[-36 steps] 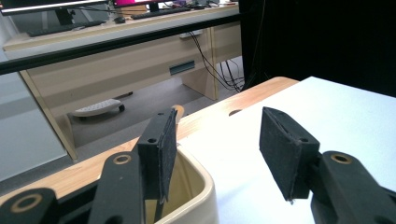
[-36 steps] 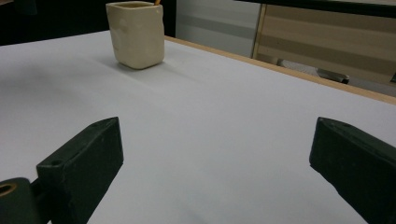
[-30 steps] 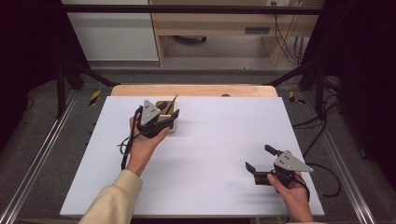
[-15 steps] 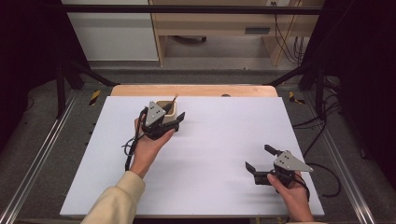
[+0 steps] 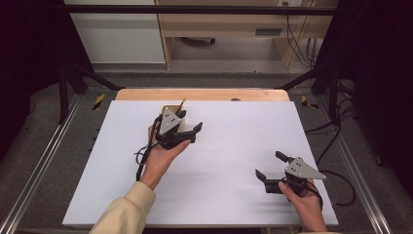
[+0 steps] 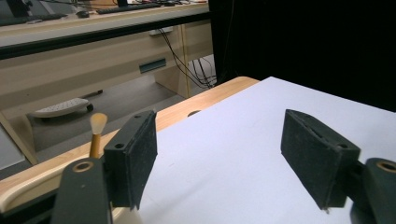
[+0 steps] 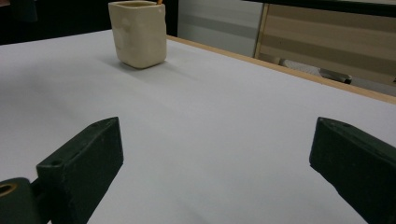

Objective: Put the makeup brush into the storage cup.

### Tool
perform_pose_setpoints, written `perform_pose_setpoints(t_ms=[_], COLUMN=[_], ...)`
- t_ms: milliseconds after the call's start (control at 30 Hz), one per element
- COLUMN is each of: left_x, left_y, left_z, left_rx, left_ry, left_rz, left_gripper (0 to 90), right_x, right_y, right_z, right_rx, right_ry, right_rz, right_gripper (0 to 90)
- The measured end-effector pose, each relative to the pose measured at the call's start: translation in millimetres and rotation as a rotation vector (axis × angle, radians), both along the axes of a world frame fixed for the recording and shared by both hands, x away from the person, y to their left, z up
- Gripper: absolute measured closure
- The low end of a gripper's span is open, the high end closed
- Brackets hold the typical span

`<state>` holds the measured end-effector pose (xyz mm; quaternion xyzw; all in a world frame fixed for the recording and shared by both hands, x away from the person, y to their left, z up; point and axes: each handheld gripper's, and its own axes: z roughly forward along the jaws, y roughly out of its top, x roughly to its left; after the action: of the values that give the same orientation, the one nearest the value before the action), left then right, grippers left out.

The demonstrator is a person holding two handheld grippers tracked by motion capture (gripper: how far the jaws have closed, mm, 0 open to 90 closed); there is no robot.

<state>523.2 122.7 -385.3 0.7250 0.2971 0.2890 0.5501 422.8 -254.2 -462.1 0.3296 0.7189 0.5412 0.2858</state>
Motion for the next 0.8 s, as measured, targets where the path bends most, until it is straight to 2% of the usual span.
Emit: perform_pose_setpoints(t_ms=[300, 367, 400, 500, 800], left_x=[-6.0, -7.0, -7.6, -9.5, -17.2], left_y=[-10.6, -12.2, -14.0, -17.3, -22.9], left_z=[0.7, 0.8, 0.6, 1.2, 4.3], left_rx=[-0.006, -0.006, -0.014, -0.020, -0.034], left_ry=[0.004, 0.006, 0.007, 0.016, 0.023], left_rz=[-0.031, -0.035, -0.039, -0.055, -0.097], left_gripper=[20.2, 14.1, 14.1, 3.6, 2.0], right_x=[-0.8, -0.7, -0.7, -0.5, -0.7], right_y=[0.3, 0.6, 0.7, 0.8, 1.0], right_z=[0.2, 0.3, 0.3, 0.1, 0.2], right_rx=[-0.001, 0.000, 0.000, -0.004, -0.004], right_ry=[-0.002, -0.001, -0.001, 0.001, 0.001], right_rz=[0.002, 0.003, 0.003, 0.005, 0.006], right_gripper=[3.3, 3.2, 3.2, 3.3, 3.2])
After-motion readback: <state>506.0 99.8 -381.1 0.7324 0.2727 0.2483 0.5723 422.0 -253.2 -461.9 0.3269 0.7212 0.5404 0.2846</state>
